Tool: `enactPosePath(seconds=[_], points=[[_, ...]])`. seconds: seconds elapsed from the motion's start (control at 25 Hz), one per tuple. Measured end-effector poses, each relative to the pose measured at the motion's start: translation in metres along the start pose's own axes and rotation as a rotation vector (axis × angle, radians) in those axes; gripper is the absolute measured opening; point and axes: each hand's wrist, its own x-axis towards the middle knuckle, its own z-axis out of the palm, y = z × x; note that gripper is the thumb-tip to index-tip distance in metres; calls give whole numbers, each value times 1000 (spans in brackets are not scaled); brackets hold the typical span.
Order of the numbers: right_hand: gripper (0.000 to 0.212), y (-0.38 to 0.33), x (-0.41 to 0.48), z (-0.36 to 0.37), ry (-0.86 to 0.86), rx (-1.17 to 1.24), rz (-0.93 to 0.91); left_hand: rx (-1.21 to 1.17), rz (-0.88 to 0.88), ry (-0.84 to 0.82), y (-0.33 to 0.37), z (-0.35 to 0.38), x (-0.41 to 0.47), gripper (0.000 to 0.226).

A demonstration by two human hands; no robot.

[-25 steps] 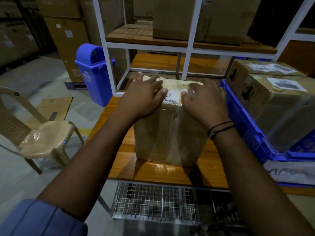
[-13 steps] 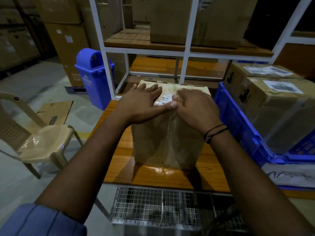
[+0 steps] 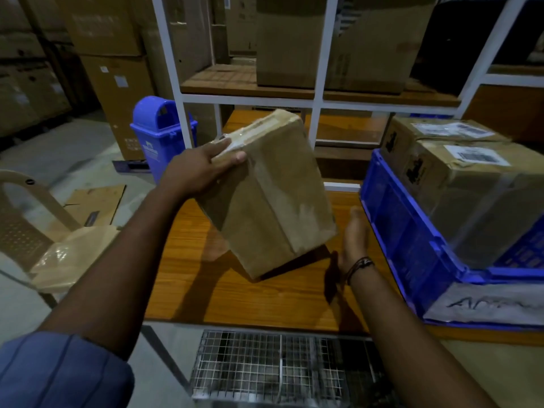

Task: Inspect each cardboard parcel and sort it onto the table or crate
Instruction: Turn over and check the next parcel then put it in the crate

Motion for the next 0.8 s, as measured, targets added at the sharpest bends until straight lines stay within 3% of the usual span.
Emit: enactPosePath(seconds=[0.04, 0.12, 0.2, 0.36, 0.44, 0.6, 0.64, 0.8], points=[[64, 16, -1, 4, -142, 17, 159, -29, -23, 7, -7, -1, 1, 88], [74, 35, -10, 21, -339, 70, 263, -53, -21, 43, -13, -2, 0, 92], [72, 36, -17, 34, -307, 92, 134, -74, -42, 95, -13, 1, 0, 87], [75, 9, -6, 18, -161, -122, -368, -148, -223, 92, -20, 27, -1, 89], [84, -6, 12, -1, -152, -378, -538, -208, -259, 37, -24, 54, -6, 74], [84, -14, 35, -21, -152, -919, -638, -264, -294, -87, -19, 105, -14, 40], [83, -9, 36, -24, -157, -1009, -637, -291, -282, -135, -20, 116, -13, 44], [79, 11, 24, -32, -107, -1397, -740, -220, -143, -338, -16, 131, -10, 130]])
